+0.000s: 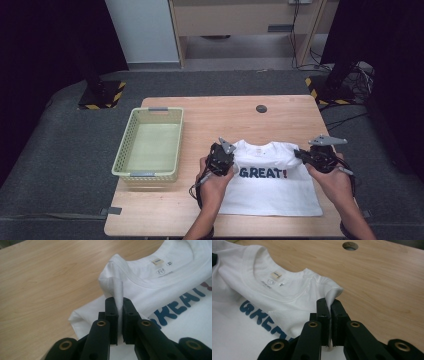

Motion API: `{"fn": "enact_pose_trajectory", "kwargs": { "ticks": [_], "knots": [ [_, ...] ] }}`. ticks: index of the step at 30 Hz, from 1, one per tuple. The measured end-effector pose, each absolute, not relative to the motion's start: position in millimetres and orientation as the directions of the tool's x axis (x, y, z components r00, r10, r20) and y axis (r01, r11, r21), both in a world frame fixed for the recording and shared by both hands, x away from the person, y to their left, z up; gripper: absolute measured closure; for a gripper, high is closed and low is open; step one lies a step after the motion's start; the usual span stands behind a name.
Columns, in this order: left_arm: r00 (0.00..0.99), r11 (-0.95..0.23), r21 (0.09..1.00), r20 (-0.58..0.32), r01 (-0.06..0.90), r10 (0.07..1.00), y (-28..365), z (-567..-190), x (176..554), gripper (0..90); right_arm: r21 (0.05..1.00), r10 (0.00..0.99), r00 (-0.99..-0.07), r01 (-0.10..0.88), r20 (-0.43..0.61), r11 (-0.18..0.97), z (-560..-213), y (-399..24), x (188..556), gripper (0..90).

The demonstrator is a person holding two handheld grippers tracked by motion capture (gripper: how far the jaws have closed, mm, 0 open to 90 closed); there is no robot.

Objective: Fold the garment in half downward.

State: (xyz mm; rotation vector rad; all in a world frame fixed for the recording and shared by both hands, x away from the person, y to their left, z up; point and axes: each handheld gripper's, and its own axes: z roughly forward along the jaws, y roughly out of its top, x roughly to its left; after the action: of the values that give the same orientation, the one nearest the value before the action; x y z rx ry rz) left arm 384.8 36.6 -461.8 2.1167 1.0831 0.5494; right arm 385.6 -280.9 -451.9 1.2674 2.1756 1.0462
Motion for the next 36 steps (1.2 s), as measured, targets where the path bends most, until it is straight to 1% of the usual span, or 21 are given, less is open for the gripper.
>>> {"fn": "enact_pose_trajectory", "kwargs": {
  "ticks": [5, 7, 12, 14, 19, 21, 28, 32, 36],
  "knots": [
    [0.574, -0.438, 0.721, 0.068, 0.537, 0.816, 35.0, -477.4, 370.2, 85.0, 0.76, 0.863, -0.504, 0.57, 0.025, 0.311, -466.3, -282.2, 374.3, 86.6],
    [0.582, -0.479, 0.699, 0.11, 0.531, 0.806, 33.3, -486.5, 361.9, 84.1, 0.751, 0.86, -0.51, 0.58, 0.032, 0.317, -476.7, -281.9, 367.5, 86.4],
    [0.591, -0.493, 0.681, 0.108, 0.542, 0.8, 32.9, -498.6, 352.6, 83.5, 0.733, 0.853, -0.521, 0.59, 0.025, 0.339, -489.4, -278.0, 359.2, 85.8],
    [0.592, -0.492, 0.678, 0.103, 0.546, 0.799, 34.0, -502.4, 348.8, 83.4, 0.714, 0.856, -0.516, 0.609, 0.025, 0.346, -499.6, -276.9, 354.2, 85.4],
    [0.596, -0.498, 0.666, 0.099, 0.555, 0.797, 36.8, -510.0, 343.8, 83.1, 0.697, 0.859, -0.511, 0.631, 0.041, 0.342, -512.3, -275.7, 348.5, 85.1],
    [0.599, -0.507, 0.655, 0.103, 0.56, 0.794, 37.5, -513.3, 344.4, 82.7, 0.677, 0.857, -0.514, 0.643, 0.036, 0.357, -519.0, -273.5, 348.5, 85.0],
    [0.603, -0.538, 0.642, 0.144, 0.547, 0.785, 37.6, -518.5, 358.7, 83.0, 0.671, 0.859, -0.511, 0.648, 0.03, 0.361, -522.7, -267.7, 359.8, 84.8],
    [0.593, -0.517, 0.651, 0.124, 0.556, 0.795, 40.0, -519.6, 378.6, 83.1, 0.675, 0.865, -0.5, 0.648, 0.029, 0.352, -523.6, -266.1, 372.7, 83.5],
    [0.591, -0.504, 0.661, 0.111, 0.556, 0.799, 41.1, -520.8, 387.3, 83.1, 0.681, 0.865, -0.501, 0.645, 0.033, 0.348, -524.4, -268.0, 380.8, 83.2]
  ]
}}
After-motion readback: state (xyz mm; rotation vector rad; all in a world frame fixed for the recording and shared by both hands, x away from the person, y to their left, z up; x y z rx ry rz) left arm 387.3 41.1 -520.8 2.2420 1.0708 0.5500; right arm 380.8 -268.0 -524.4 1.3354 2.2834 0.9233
